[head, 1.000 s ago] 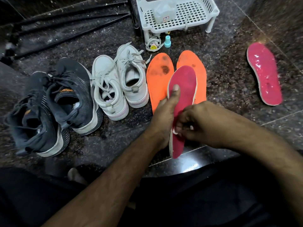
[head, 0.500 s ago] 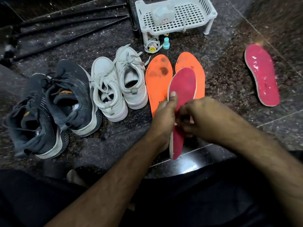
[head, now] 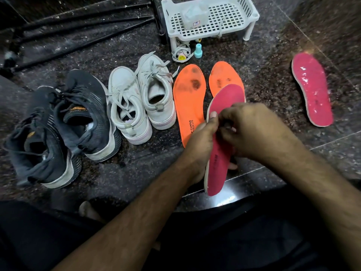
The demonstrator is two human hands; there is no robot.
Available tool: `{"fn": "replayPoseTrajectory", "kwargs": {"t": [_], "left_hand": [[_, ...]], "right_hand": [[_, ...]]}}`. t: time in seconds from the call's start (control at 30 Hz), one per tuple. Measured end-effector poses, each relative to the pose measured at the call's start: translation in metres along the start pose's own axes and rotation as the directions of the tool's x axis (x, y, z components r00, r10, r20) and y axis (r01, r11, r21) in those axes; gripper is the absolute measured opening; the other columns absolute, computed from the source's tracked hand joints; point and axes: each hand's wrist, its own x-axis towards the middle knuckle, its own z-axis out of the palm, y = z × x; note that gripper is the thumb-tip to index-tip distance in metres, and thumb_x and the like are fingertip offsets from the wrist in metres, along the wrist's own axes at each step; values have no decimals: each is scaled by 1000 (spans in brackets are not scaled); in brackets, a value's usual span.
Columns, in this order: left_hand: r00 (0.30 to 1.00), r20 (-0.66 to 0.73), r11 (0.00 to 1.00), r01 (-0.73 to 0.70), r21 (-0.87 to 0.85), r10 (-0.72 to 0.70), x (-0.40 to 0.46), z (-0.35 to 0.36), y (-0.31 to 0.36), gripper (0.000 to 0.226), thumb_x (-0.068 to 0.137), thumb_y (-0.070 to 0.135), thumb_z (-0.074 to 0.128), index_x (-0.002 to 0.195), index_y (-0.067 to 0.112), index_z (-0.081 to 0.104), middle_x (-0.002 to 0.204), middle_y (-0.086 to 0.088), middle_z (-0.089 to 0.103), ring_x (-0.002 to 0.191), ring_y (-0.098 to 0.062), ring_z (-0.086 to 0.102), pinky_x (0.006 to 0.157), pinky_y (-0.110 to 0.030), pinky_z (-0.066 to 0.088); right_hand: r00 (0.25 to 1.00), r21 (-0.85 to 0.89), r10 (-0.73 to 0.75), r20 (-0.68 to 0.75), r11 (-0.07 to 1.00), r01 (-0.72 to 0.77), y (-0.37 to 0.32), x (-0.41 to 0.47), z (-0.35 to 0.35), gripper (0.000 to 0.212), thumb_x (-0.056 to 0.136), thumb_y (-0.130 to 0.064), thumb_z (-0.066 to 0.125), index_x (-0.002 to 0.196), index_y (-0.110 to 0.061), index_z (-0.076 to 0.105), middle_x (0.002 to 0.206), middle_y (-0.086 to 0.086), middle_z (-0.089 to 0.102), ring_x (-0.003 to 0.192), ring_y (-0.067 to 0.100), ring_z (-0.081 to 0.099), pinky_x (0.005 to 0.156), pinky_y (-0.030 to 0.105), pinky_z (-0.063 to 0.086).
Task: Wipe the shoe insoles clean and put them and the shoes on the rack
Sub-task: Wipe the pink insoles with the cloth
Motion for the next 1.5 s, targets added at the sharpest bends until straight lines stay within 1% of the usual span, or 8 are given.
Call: {"fn": "replayPoseTrajectory", "kwargs": {"t": [0.27,0.4,0.6,0.8,0.9,1.07,1.27,1.5], "left_hand": [[990,-129,977,21,-211,-50,4,-9,14,62,102,58,40,103,3,69,77,-10,74,60,-20,70,52,-29,57],[996,30,993,91,-76,-89,-1,-2,10,61,102,63,27,102,14,63,61,-1,68,47,-16,65,44,-33,55],[959,245,990,127,65,-139,-1,2,-8,79,95,76,13,137,21,52,86,-3,74,61,-27,72,41,-30,52],[1000,13,975,18,-220,-15,7,-7,9,86,97,73,21,57,17,73,57,-2,63,46,-15,58,48,-24,50],[1000,30,950,15,-312,-5,8,-10,15,89,98,71,22,50,14,71,57,-2,66,48,-14,64,50,-20,53],[986,128,992,116,-59,-107,6,-7,8,81,93,77,15,92,18,70,70,-7,68,57,-25,66,49,-39,56],[962,232,990,142,12,-140,4,-5,4,81,93,77,8,111,20,63,81,-6,72,62,-30,71,40,-30,51],[996,-86,985,23,-170,-38,7,-10,12,67,96,71,35,76,14,64,66,-6,60,54,-19,57,53,-25,49]], "right_hand": [[893,356,-158,421,934,-2,-17,-12,-5,13,78,-16,74,74,-28,72,60,-14,66,58,-4,59,59,5,39],[983,284,-35,182,959,-19,-1,-5,-7,4,78,-24,71,77,-27,72,62,-12,66,57,-3,60,61,19,48],[980,247,172,-102,959,-142,13,2,-10,7,82,-35,68,85,-30,71,68,-12,66,66,8,64,65,32,55],[950,351,-112,293,937,3,-13,-8,0,7,83,-19,71,82,-25,73,66,-11,70,60,-2,64,62,14,48],[884,398,-235,403,915,62,-15,-10,-4,13,82,-16,75,76,-27,71,61,-14,65,55,-5,58,58,8,39],[987,182,-76,143,982,50,6,-3,-5,8,80,-37,67,84,-30,71,71,-11,68,66,5,63,66,32,55],[987,125,82,-139,990,-65,22,6,-7,11,82,-37,69,83,-26,68,78,-7,65,74,18,65,71,36,55],[923,299,-206,326,948,106,-14,-10,-3,6,81,-20,69,83,-24,73,69,-11,69,64,3,63,65,21,51]]}}
